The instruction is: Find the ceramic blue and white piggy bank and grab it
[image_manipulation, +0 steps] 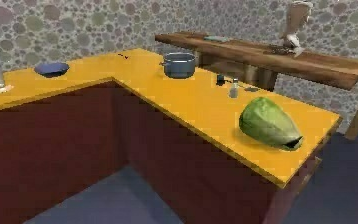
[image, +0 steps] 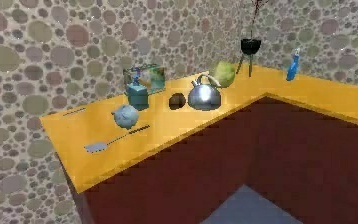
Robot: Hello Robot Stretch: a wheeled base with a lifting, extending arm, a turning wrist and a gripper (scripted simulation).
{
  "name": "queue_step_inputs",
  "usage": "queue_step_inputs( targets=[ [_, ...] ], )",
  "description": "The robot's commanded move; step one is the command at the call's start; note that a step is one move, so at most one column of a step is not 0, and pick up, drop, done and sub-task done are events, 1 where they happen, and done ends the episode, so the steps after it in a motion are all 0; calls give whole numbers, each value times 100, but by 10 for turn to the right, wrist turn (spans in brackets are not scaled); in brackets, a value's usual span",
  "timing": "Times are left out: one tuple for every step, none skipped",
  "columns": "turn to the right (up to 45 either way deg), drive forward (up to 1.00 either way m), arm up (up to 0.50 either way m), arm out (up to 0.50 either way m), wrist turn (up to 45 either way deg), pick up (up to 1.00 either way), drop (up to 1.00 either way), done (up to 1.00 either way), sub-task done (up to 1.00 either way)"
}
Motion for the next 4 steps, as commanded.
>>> queue_step_inputs(
  targets=[
    [-450, 0, 0, 0, 0, 0, 0, 0, 0],
    [-450, 0, 0, 0, 0, 0, 0, 0, 0],
    [-150, 0, 0, 0, 0, 0, 0, 0, 0],
    [450, 0, 0, 0, 0, 0, 0, 0, 0]
  ],
)
